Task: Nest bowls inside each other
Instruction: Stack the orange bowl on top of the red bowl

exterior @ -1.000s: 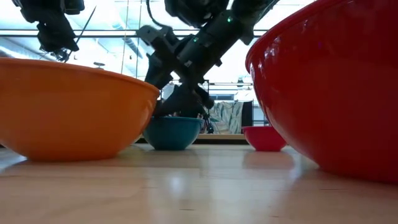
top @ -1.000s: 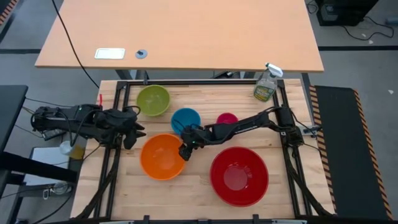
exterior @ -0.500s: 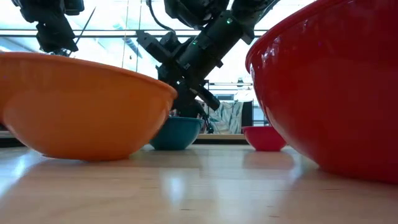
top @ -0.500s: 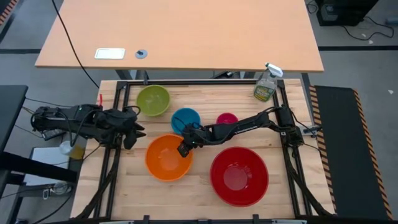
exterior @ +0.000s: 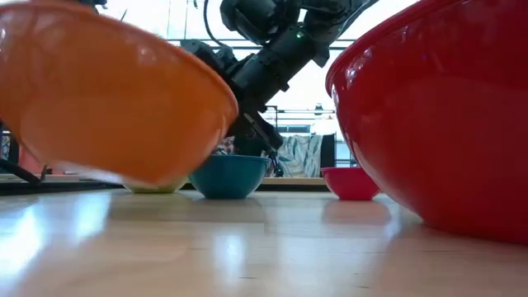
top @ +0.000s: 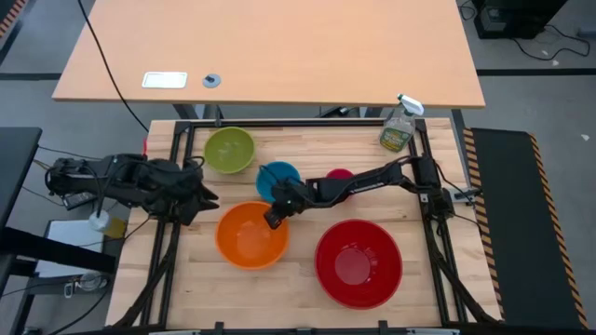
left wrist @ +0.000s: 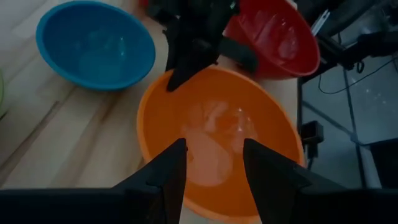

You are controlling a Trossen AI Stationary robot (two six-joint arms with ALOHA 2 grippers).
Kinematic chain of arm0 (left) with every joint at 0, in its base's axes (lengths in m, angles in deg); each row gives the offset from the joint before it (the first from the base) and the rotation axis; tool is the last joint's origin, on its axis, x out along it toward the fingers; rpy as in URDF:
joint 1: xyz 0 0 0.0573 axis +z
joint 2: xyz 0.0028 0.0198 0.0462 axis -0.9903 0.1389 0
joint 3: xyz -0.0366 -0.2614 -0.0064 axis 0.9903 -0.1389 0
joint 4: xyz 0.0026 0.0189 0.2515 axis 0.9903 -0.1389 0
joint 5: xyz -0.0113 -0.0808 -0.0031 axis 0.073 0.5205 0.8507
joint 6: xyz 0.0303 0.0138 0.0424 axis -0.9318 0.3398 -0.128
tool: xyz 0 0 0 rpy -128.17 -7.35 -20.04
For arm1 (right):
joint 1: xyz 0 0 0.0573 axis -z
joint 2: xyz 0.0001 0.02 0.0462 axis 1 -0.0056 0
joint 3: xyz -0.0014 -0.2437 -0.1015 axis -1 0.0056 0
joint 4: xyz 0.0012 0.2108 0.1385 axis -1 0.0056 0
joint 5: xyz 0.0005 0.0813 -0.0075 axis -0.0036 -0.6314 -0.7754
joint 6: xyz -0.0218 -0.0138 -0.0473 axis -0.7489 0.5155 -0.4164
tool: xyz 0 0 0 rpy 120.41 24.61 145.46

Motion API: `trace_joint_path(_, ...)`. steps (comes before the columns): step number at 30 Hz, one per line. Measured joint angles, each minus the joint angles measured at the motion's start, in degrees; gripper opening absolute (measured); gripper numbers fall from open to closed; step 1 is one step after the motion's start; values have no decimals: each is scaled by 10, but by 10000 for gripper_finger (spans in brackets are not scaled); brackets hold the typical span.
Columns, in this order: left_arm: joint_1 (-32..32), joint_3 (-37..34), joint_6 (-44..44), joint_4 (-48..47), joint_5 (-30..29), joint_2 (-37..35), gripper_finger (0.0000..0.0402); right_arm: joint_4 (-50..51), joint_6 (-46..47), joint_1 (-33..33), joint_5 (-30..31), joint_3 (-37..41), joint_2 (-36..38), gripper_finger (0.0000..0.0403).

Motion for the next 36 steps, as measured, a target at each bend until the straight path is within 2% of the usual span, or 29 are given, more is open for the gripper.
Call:
trace_joint_path(6,0,1,0,17,-2,0,162,-3,-4,12,-14,0,41,24)
trace_joint_path(10,0,1,-2,69,0,-5,162,28,-15,21,-26,0,86,26)
trace_joint_path(14,0,1,-15,142,3,-8,162,116,-26,17,-49,0,151,26)
trace_joint_path(19,0,1,-35,173,3,0,162,273,-37,-25,-38,-1,244,26)
trace_joint_path(25,0,1,-70,180,3,23,162,494,11,-100,27,-1,329,28)
trace_joint_path(30,1,1,-80,205,28,59,162,623,48,-152,61,0,376,32)
trace_joint_path(33,0,1,-90,209,47,76,162,658,55,-171,66,34,399,33)
trace_joint_path(36,3,-5,-90,203,47,82,162,633,76,-183,54,88,428,33)
